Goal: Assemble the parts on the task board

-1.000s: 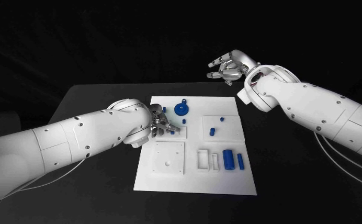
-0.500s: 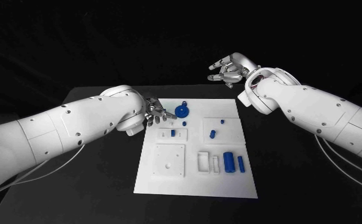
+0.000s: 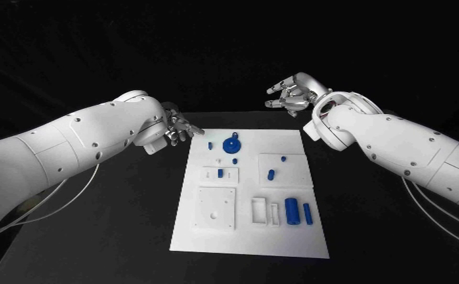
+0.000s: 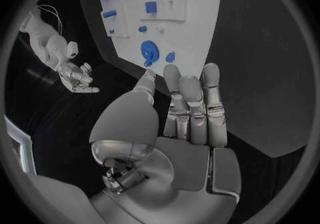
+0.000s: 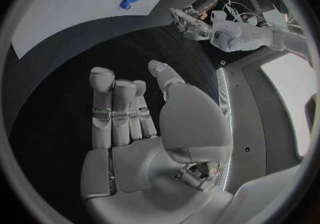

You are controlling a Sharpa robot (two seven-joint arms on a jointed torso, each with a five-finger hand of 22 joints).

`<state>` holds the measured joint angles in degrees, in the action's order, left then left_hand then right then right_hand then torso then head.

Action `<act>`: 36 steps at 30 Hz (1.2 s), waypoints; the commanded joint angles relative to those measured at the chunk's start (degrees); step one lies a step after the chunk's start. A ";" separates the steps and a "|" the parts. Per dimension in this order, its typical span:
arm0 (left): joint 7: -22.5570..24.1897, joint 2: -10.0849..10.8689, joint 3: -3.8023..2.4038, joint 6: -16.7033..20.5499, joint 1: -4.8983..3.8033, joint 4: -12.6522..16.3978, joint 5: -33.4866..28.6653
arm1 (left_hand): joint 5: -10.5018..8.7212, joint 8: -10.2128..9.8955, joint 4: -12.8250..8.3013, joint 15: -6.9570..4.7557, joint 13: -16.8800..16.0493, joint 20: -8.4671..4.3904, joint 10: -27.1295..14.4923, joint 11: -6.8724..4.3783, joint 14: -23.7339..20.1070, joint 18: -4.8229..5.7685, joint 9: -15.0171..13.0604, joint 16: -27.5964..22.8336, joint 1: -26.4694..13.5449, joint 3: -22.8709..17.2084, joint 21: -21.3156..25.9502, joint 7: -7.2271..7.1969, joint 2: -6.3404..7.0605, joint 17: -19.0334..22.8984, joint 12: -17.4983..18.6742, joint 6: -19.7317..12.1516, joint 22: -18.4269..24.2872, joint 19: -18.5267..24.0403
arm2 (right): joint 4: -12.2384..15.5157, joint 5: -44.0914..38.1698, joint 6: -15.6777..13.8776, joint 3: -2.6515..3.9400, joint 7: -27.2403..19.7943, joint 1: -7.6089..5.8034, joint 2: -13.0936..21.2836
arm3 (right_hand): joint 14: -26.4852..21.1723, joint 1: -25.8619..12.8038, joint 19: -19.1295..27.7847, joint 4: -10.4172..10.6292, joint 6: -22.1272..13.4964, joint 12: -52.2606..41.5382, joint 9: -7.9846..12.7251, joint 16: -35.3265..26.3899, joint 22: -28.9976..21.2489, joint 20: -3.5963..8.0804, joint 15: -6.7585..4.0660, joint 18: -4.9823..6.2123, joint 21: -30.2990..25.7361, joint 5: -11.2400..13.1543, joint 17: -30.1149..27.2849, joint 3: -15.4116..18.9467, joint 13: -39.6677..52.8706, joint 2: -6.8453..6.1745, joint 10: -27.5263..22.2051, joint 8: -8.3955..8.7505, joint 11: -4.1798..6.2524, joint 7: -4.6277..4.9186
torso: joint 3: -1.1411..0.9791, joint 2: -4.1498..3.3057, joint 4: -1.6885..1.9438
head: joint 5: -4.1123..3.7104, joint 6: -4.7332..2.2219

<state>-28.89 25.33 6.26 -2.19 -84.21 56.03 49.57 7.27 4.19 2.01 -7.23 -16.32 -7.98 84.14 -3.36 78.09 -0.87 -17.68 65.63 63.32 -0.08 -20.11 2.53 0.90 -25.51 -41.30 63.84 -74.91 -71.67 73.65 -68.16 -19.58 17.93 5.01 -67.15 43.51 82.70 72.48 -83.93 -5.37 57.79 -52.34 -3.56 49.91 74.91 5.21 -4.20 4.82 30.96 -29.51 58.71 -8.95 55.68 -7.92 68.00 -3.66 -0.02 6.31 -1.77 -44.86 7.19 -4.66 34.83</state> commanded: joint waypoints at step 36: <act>3.57 -8.52 0.72 -7.05 0.58 -13.19 -0.20 | -1.45 4.75 8.51 0.17 -0.44 0.08 2.46 -0.31 -0.19 0.87 -9.09 1.20 -0.79 -3.45 0.15 -1.06 6.13 0.41 -0.10 -0.21 -1.00 -0.20 | 0.07 4.29 -3.83 0.31 -2.30 -0.97 -0.44 | 0.59 0.13 -1.13 1.44 -0.25 15.83 -0.06 -24.89 -24.96 -0.76 0.79 0.05 -26.49 -0.36 -11.77 -0.01 -24.00 -1.08 0.90 0.08 -0.02 0.31 | -0.37 -2.87 -0.17 | -0.52 -1.20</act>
<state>-26.11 16.87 7.02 -9.04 -83.64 42.61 50.95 5.93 9.27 10.30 -6.85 -16.82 -7.89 83.91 -3.17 77.70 -0.87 -26.42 66.52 63.29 -3.49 -19.83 1.49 7.06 -25.05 -41.10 63.84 -74.93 -71.57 73.75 -64.82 -22.70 18.20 3.76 -68.08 43.16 82.90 72.57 -83.60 -4.11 57.43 -36.32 -3.60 25.22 50.15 4.27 -3.37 5.29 4.10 -29.51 46.88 -8.96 31.77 -8.92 69.12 -3.66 -0.11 6.47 -2.13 -47.72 7.01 -5.11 33.57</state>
